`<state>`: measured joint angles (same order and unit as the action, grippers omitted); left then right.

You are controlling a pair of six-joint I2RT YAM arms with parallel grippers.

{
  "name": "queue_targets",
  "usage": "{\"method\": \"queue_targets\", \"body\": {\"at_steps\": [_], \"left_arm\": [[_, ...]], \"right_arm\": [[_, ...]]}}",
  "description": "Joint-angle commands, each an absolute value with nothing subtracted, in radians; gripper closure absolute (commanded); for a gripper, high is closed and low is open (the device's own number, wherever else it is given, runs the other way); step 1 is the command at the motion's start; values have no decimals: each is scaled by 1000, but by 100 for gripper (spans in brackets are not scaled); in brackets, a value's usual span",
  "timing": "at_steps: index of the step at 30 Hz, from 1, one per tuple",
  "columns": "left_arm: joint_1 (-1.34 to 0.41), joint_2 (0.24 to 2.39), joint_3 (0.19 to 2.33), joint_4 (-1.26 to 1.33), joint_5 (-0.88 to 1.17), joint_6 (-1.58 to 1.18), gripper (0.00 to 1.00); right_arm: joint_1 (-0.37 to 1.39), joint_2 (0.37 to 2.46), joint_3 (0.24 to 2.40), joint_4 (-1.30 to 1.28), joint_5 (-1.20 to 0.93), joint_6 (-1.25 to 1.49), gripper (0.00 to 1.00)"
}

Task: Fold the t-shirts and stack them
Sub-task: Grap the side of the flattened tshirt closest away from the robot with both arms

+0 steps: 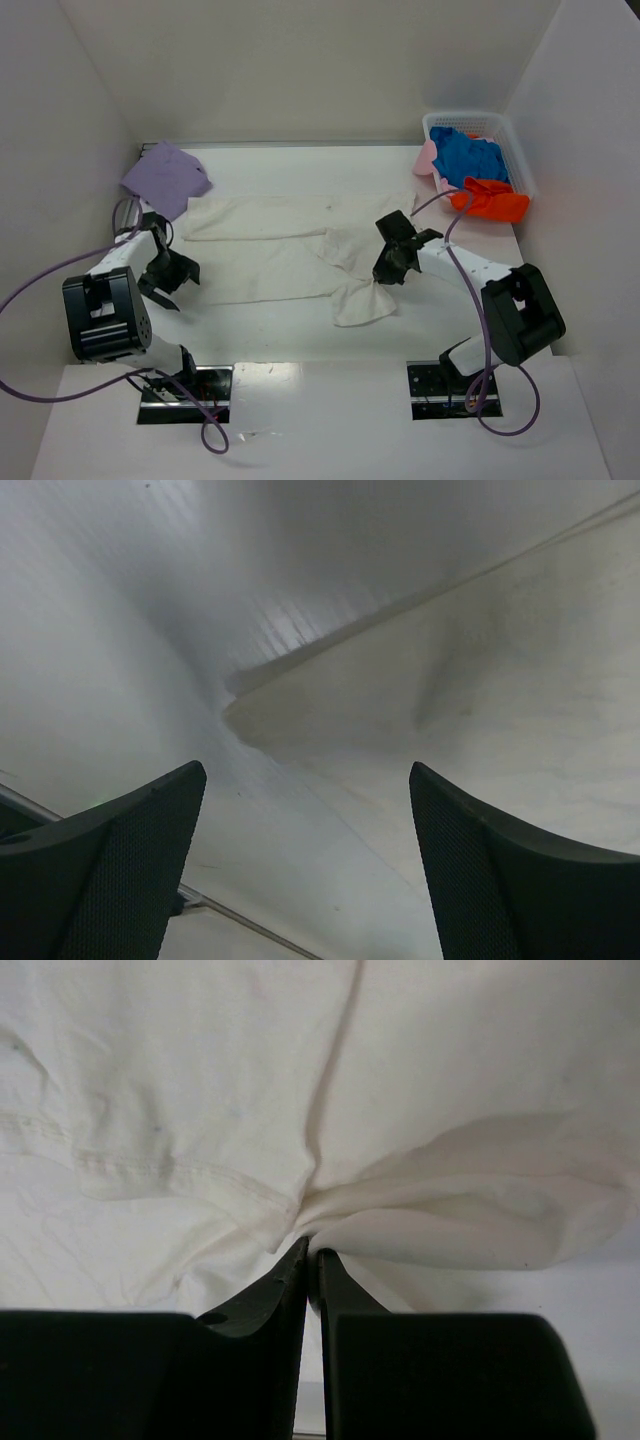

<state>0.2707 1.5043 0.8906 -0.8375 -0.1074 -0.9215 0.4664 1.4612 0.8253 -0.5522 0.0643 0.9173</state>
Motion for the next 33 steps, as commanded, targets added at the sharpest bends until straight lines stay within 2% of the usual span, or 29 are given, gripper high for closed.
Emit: {"method": "queue_targets", "body": {"at_steps": [1,18,27,28,33], "left_arm": [[268,1428,861,-790,-149,-1009,10],[268,1358,752,-720,-244,-1112,11],[268,1339,707,-680,-253,-1131,30],[268,1339,707,-669,-253,-1131,37],[268,1339,698,-660,-253,-1131,55]], "right_arm": [[462,1471,868,-520,69,894,87],[462,1482,877,-511,69,853,87],[462,1482,877,-511,69,833,86],[462,1482,877,-511,69,833,86],[462,1482,877,-511,69,833,86]]}}
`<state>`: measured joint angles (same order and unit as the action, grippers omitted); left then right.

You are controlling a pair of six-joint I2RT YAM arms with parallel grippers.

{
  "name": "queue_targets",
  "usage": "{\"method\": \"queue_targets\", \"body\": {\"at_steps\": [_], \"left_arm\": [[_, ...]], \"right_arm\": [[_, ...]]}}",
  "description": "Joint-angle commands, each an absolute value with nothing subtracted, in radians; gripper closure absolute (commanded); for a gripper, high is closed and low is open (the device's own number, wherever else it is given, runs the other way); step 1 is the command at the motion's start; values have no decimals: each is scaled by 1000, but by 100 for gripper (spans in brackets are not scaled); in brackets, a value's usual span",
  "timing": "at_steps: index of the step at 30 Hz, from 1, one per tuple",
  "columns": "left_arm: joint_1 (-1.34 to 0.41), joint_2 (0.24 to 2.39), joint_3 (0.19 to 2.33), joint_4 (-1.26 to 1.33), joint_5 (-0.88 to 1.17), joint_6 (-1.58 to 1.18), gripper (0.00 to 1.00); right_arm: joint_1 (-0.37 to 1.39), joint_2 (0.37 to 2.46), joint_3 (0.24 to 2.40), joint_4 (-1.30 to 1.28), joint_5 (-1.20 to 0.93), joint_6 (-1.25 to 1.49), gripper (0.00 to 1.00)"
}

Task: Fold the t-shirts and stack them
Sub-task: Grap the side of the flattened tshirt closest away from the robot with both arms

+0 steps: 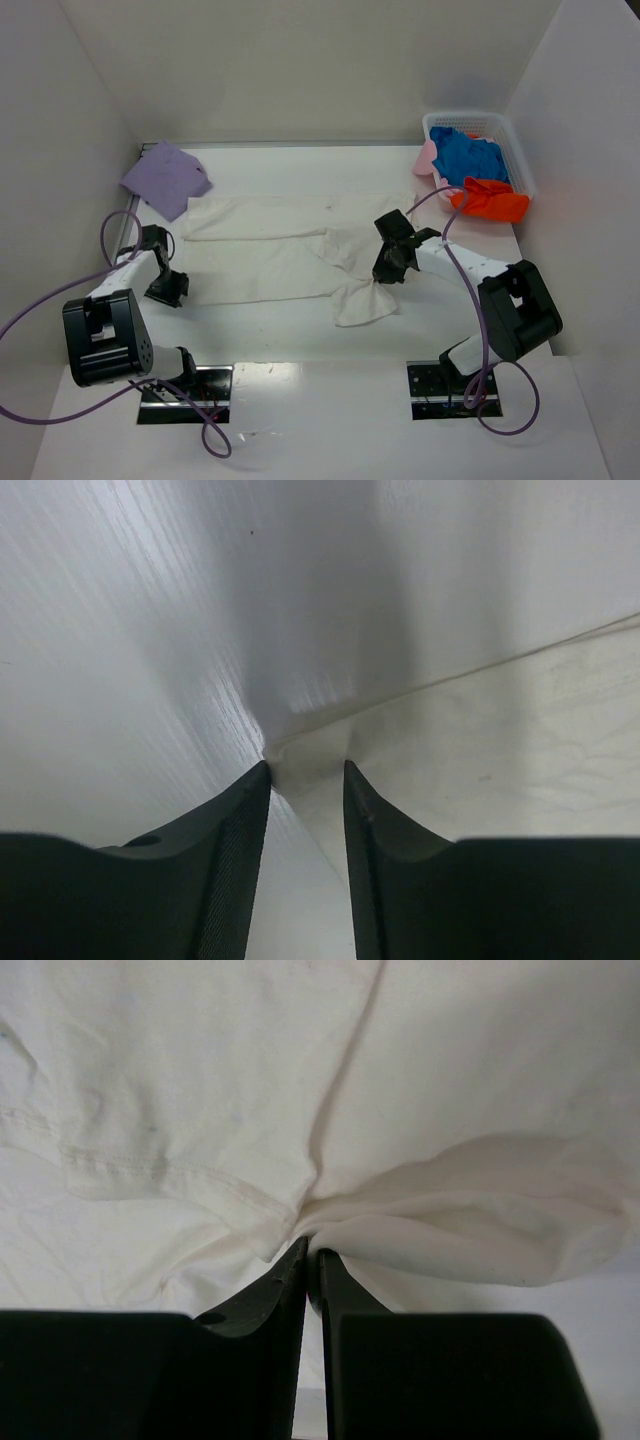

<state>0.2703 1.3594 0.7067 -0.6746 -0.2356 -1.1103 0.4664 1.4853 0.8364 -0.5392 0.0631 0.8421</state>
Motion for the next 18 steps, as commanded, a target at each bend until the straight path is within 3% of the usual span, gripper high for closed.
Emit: {"method": "queue_targets", "body": {"at_steps": [1,2,7,18], "left_arm": [[268,1339,698,-660,-253,-1120,58],[268,1339,707,-660,-262,-1120,61],[268,1339,698,-650,-262,-1120,98],[259,1330,802,-661,-262,-996,100]], "right_arm": [[462,1482,877,-511,69,833,86],[462,1482,877,-511,69,833,86],[462,1482,877,-511,69,833,86],[434,1482,877,-511,69,833,91]]}}
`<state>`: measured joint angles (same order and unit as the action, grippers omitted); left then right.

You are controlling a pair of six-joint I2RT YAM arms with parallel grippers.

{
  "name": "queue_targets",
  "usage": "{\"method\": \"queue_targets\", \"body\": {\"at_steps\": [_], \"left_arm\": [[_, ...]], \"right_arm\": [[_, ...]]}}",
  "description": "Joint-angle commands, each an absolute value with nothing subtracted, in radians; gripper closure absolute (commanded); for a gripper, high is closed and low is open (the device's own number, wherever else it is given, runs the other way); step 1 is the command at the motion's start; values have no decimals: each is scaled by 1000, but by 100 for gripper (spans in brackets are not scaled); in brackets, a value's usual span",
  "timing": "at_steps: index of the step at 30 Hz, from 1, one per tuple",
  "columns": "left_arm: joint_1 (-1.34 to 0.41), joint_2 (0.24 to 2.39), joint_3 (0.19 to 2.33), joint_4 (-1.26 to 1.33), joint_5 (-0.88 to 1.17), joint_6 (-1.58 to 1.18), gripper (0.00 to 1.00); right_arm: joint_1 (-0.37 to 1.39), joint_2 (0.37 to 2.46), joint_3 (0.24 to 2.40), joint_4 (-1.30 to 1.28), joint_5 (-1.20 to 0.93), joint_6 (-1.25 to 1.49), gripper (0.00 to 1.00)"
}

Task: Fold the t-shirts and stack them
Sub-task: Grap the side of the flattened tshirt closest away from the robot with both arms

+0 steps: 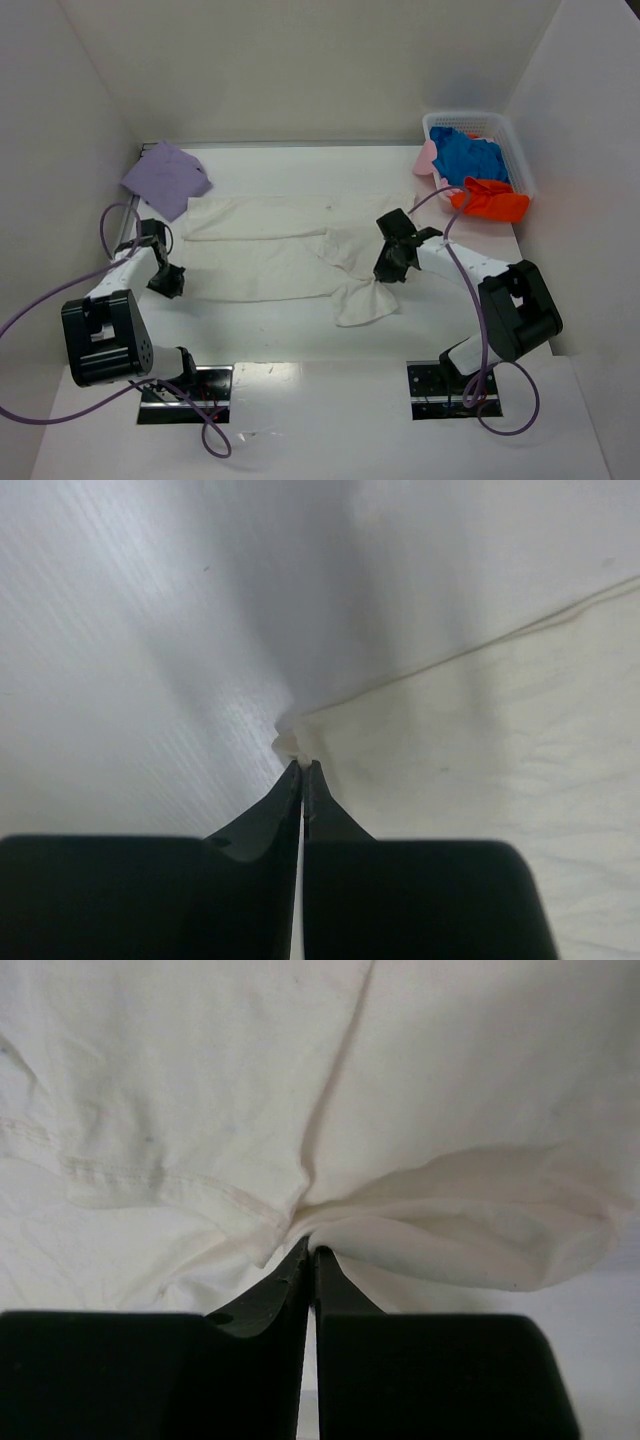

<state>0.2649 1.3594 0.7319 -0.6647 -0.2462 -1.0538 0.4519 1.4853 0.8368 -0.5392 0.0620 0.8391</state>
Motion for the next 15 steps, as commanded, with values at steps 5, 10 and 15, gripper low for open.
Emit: {"method": "queue_targets", "body": {"at_steps": [5,10,15], "left_arm": [[259,1312,844,-661,-253,-953,100],[215,1302,908,-652,-253,-916,100],[204,1292,972,-627,-253,-877,100]], "right_arm": [[413,1450,905,-538,96,833,99],[348,1396,916,-551,106,824,100],[325,1370,954,-560,117,815,100]]}}
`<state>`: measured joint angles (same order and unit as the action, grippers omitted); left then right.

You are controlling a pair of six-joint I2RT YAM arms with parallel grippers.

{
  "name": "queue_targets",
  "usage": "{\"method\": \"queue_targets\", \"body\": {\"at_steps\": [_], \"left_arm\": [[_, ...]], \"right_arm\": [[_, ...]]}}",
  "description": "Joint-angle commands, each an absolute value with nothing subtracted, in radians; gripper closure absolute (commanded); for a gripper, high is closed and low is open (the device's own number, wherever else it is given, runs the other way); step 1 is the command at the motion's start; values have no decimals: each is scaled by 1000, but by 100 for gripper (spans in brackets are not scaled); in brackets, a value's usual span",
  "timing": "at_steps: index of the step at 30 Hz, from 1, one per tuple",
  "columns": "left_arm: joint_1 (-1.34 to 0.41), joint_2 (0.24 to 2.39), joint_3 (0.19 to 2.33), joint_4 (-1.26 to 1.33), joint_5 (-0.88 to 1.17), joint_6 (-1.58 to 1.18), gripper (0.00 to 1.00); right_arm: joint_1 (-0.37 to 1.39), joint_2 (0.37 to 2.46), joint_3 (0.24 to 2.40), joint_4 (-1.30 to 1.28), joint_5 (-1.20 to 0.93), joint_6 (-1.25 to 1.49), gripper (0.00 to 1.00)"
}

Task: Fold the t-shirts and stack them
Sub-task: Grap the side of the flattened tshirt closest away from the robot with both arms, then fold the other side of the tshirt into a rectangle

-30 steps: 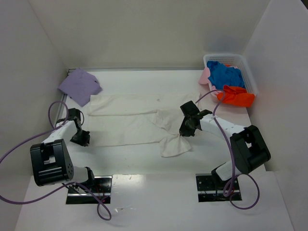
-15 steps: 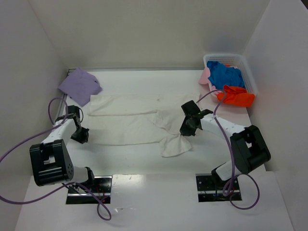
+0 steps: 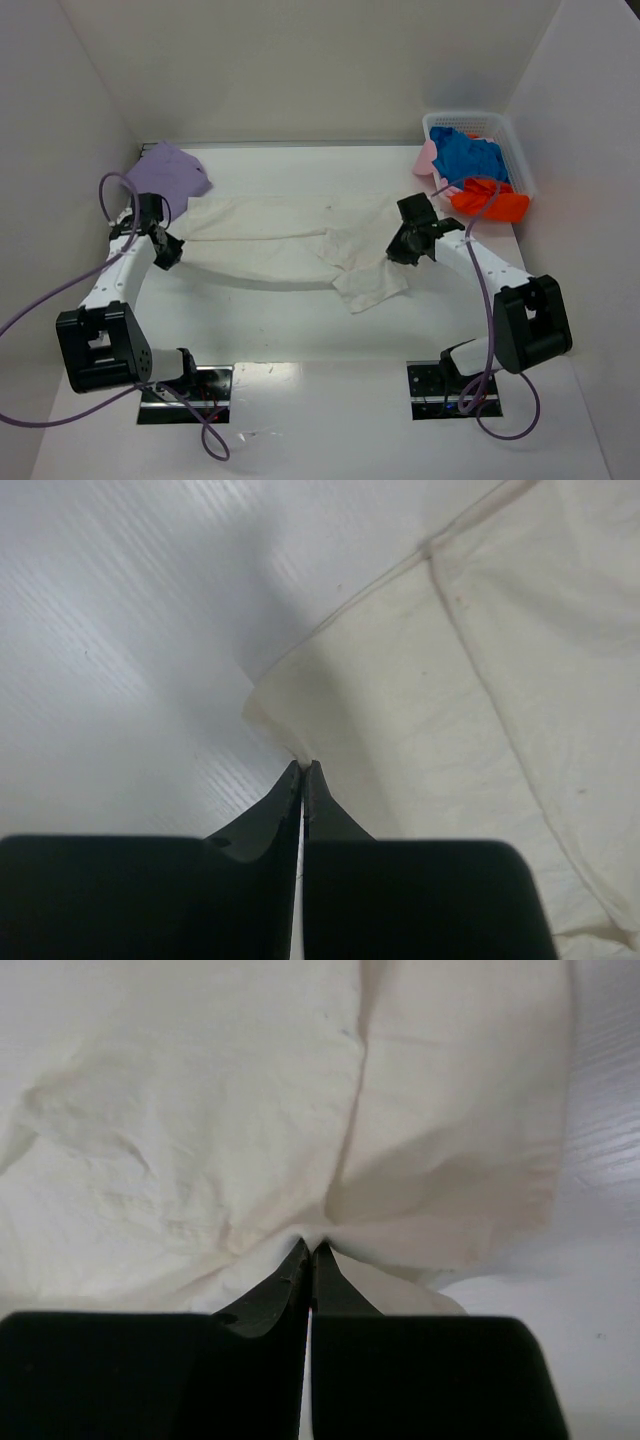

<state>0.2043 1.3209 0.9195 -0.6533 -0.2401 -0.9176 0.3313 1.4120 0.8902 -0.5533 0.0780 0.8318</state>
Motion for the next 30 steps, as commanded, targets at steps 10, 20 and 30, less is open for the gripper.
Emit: {"method": "queue_targets", "body": {"at_steps": [10,20,30], "left_arm": [[204,1350,1089,-563,-241,-857,100],[215,1531,1170,-436,-219,-887,100],[215,1647,1255,-385,-229,-877,100]], "right_arm": [[261,1379,1069,-529,129,795,100],[210,1517,1157,-459,129,776,100],[153,1626,1239,-419,140,758,100]]}}
